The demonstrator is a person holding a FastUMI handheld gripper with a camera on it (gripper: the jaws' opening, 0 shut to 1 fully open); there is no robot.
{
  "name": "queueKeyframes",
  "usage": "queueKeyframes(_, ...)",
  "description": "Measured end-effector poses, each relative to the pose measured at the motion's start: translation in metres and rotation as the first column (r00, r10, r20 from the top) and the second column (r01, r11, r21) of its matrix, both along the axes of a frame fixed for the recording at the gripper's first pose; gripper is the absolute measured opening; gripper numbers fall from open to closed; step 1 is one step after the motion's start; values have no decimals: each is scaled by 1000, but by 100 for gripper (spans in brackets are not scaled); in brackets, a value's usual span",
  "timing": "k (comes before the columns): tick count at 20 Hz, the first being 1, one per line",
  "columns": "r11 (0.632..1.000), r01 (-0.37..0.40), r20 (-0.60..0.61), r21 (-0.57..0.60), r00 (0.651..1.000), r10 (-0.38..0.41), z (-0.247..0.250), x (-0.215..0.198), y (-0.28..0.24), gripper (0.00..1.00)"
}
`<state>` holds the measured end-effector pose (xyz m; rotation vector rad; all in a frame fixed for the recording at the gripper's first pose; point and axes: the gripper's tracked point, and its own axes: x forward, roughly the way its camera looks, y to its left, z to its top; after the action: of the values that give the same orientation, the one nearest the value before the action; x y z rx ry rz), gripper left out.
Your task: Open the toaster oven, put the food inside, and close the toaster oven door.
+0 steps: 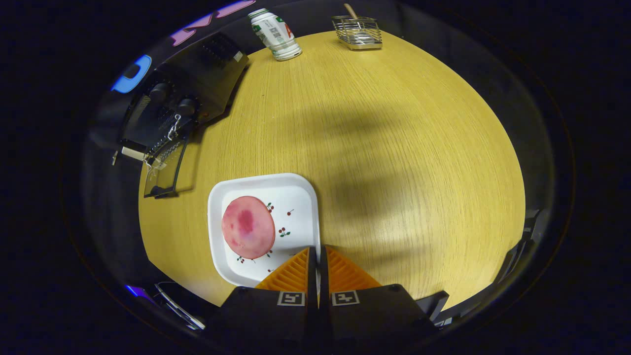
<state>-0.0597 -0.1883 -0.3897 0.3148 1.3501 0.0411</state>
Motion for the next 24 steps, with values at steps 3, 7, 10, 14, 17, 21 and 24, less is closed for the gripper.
queueKeyframes(3, 995, 60, 26, 74, 998, -63, 3, -1, 2, 5)
queueKeyframes(7, 948, 199, 6, 247, 978, -207, 19, -4, 15, 5)
queueKeyframes(10, 922, 253, -6, 294, 965, -263, 26, -9, 16, 5)
queueKeyframes(14, 864, 347, -36, 364, 932, -360, 42, -13, 22, 5)
queueKeyframes(17, 807, 413, -39, 422, 897, -439, 66, -19, 20, 5)
queueKeyframes(21, 774, 441, 5, 455, 868, -497, 95, -22, 28, 5)
queueKeyframes(24, 751, 442, 35, 490, 851, -524, 116, -25, 53, 5)
